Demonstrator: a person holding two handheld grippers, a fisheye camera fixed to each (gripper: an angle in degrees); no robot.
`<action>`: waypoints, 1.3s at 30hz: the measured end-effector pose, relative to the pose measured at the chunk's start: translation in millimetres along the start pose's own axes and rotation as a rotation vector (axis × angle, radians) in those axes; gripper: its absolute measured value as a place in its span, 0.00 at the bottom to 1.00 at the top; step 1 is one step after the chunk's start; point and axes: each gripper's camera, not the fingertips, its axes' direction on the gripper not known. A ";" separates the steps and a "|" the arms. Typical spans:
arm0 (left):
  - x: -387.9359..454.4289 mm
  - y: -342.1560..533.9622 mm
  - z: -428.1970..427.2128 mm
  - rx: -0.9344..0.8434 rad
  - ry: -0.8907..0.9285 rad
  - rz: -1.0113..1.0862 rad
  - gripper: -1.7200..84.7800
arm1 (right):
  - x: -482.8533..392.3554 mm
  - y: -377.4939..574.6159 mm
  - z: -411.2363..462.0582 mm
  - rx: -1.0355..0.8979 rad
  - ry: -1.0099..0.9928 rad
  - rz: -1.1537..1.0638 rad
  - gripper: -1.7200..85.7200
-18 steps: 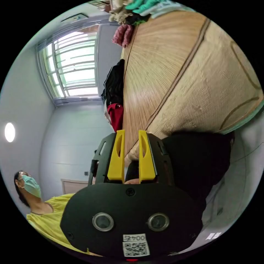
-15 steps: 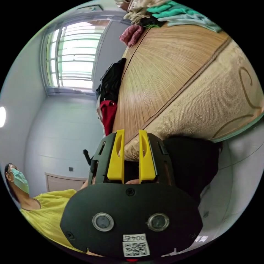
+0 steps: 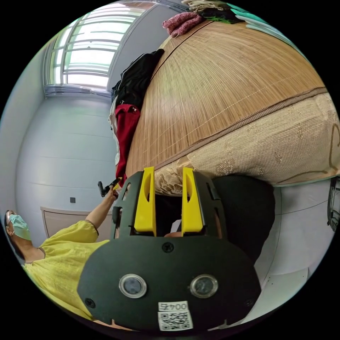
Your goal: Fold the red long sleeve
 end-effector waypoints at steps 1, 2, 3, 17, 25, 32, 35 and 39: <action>-9.6 1.1 11.9 -0.021 0.072 -0.025 0.18 | -1.9 1.7 6.3 0.000 0.005 0.001 0.15; -14.6 2.4 16.1 -0.026 0.107 -0.041 0.14 | -3.0 2.5 9.5 0.000 0.007 -0.001 0.14; -23.7 6.3 18.9 -0.002 0.176 -0.064 0.10 | -5.5 4.1 15.9 0.000 0.009 -0.005 0.14; 91.3 148.1 -78.4 0.330 0.818 0.718 0.07 | -21.8 19.2 68.7 0.051 -0.040 -0.013 0.13; 199.7 235.7 -59.6 0.277 0.778 0.896 0.07 | -22.3 24.8 86.7 0.113 -0.146 0.000 0.13; 153.2 227.3 8.0 0.200 0.862 0.712 0.07 | -13.6 24.1 95.2 0.178 -0.261 0.047 0.13; 115.7 225.6 35.6 0.184 0.873 0.649 0.07 | -14.6 19.8 101.0 0.193 -0.272 0.054 0.13; 69.6 223.1 65.8 0.191 0.903 0.568 0.07 | -25.1 7.8 113.8 0.176 -0.257 0.027 0.13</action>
